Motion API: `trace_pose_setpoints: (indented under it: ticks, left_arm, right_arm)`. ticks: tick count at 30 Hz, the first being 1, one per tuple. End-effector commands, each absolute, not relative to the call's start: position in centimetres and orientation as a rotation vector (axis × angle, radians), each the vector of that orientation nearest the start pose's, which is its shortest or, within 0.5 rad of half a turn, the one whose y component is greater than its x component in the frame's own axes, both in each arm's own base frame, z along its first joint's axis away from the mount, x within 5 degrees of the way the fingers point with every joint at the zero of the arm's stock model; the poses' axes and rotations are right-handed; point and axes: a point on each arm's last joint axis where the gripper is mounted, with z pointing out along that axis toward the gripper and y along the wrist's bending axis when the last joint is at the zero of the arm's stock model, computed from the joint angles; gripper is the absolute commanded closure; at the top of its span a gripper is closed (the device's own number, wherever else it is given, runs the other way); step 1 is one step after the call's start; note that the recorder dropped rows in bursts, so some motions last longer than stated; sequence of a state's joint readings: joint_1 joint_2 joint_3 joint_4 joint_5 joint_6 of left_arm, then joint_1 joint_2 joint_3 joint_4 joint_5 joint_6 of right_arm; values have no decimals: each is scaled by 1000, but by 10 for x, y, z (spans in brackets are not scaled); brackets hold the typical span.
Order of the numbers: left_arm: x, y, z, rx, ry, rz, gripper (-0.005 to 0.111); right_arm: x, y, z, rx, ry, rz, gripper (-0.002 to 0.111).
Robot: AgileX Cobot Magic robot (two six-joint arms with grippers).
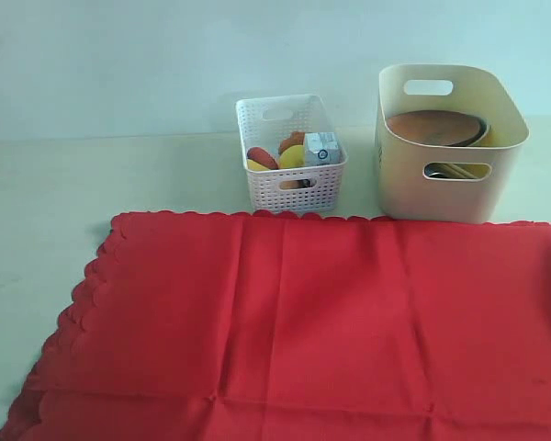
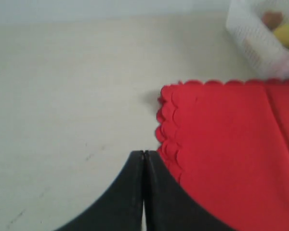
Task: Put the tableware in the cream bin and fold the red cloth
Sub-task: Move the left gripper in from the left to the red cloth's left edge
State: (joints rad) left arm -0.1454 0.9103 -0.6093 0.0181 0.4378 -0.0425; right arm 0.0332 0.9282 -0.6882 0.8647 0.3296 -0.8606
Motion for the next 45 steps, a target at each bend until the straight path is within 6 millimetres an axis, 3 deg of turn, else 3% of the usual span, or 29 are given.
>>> trace_pose_setpoints:
  ticks: [1,4,6,13,16,24,29,45]
  left_arm:
    - [209,-32,265,119,2460,-88,107]
    - [229,-36,249,107,2581,-102,105]
    - [242,-39,238,145,2661,-101,98]
    - [285,-50,204,153,2850,-149,48]
    - [295,-54,192,168,2889,-193,39]
    - [304,-66,162,200,2983,-357,40]
    - [308,-62,144,156,3037,-401,40]
    - [310,-62,118,137,3101,-449,40]
  right_arm:
    - [193,29,322,-224,1924,237,108]
    - [193,29,322,-224,1924,237,108]
    - [193,29,322,-227,1927,241,108]
    - [193,29,322,-223,1923,237,108]
    - [193,28,323,-220,1921,234,108]
    - [193,28,323,-221,1919,227,108]
    - [193,28,322,-250,1926,210,108]
    - [193,28,322,-260,1925,198,108]
